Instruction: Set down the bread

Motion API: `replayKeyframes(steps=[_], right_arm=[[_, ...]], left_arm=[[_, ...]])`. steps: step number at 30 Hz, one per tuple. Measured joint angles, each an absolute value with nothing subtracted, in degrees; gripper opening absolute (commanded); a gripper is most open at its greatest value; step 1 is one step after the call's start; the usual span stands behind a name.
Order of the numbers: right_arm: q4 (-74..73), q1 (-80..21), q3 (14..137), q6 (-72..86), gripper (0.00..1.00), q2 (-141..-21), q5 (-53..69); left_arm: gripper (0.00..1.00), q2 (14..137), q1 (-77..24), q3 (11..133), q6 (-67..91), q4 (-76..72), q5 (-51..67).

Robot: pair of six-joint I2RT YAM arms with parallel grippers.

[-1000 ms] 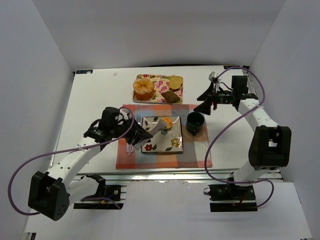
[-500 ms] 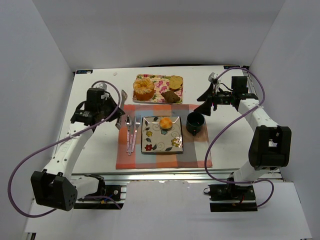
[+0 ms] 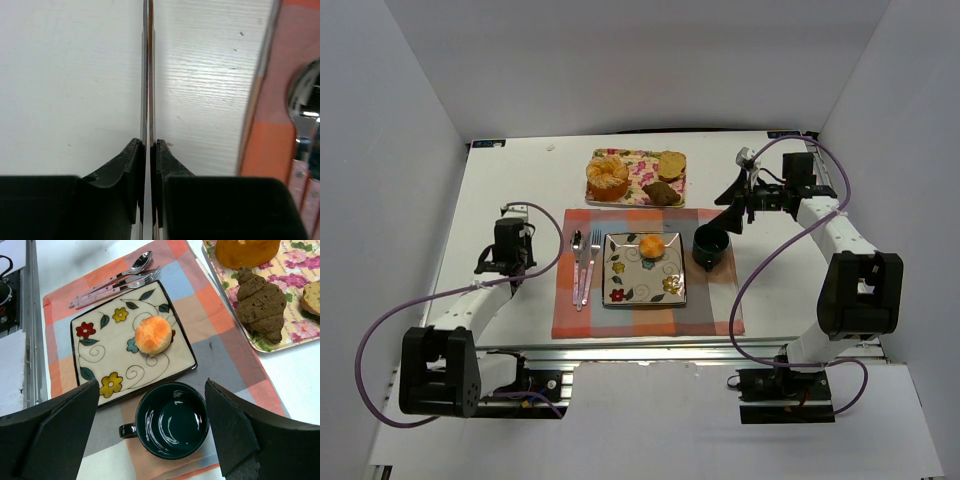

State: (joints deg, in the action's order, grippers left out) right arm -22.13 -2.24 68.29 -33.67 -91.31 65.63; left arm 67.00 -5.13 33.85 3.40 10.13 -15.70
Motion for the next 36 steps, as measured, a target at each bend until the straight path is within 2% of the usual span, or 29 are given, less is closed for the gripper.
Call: replayKeyframes(steps=[9, 16, 19, 24, 25, 28, 30, 36], right_arm=[[-22.7, -2.3, 68.7, -33.6, 0.89, -91.3, 64.4], [-23.1, -3.1, 69.6, -33.6, 0.89, -91.3, 63.9], [-23.2, -3.4, 69.9, -33.6, 0.89, -91.3, 63.5], [-24.0, -3.7, 70.4, -33.4, 0.89, -91.3, 62.5], [-24.0, -3.8, 70.6, -33.4, 0.89, -91.3, 62.2], [-24.1, -3.8, 71.0, -33.4, 0.89, -91.3, 61.4], [-24.1, -3.8, 71.2, -33.4, 0.89, -91.3, 60.8], [-24.6, -3.8, 71.7, -32.9, 0.89, -91.3, 58.6]], left_arm=[[0.01, 74.2, -3.1, 29.6, -1.2, -1.3, -11.1], [0.20, 76.5, -1.5, 29.6, -1.7, -4.5, -8.6], [0.34, 76.6, -1.0, 29.6, -1.7, -4.6, -8.3], [0.43, 77.2, -0.5, 29.6, -1.5, -3.0, -8.4], [0.49, 77.5, -0.5, 29.6, -1.6, -2.8, -8.3], [0.51, 78.3, -0.4, 29.6, -1.7, -1.7, -8.2], [0.98, 78.5, -0.4, 29.6, -2.2, -1.1, -8.0], [0.98, 78.3, -0.4, 29.7, -1.7, -1.0, -7.9]])
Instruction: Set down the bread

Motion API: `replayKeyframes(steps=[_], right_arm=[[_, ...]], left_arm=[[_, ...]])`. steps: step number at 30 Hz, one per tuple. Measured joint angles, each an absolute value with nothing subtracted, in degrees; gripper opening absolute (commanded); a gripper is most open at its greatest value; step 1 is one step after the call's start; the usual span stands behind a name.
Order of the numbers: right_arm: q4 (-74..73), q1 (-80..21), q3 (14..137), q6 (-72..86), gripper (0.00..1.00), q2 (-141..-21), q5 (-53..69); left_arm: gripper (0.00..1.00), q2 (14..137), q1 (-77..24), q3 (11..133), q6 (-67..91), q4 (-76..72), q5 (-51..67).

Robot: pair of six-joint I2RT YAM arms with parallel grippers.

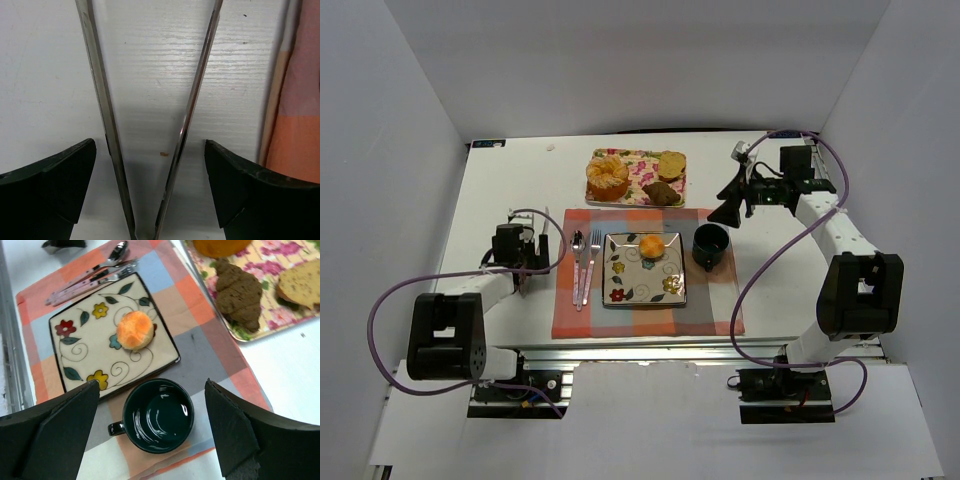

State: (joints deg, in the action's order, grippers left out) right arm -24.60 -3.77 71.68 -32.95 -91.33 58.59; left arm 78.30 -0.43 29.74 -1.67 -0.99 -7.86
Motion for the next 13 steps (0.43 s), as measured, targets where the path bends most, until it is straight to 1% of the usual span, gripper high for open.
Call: replayKeyframes(steps=[6, 13], right_arm=[[-23.8, -3.8, 73.6, -28.0, 0.89, -91.3, 50.4], [-13.6, -3.8, 74.2, -16.4, 0.89, -91.3, 33.2]], left_arm=[[0.98, 73.6, -0.4, 30.9, -0.7, 2.2, -7.3], [0.98, 60.1, -0.4, 33.9, 4.3, 2.1, -5.5]])
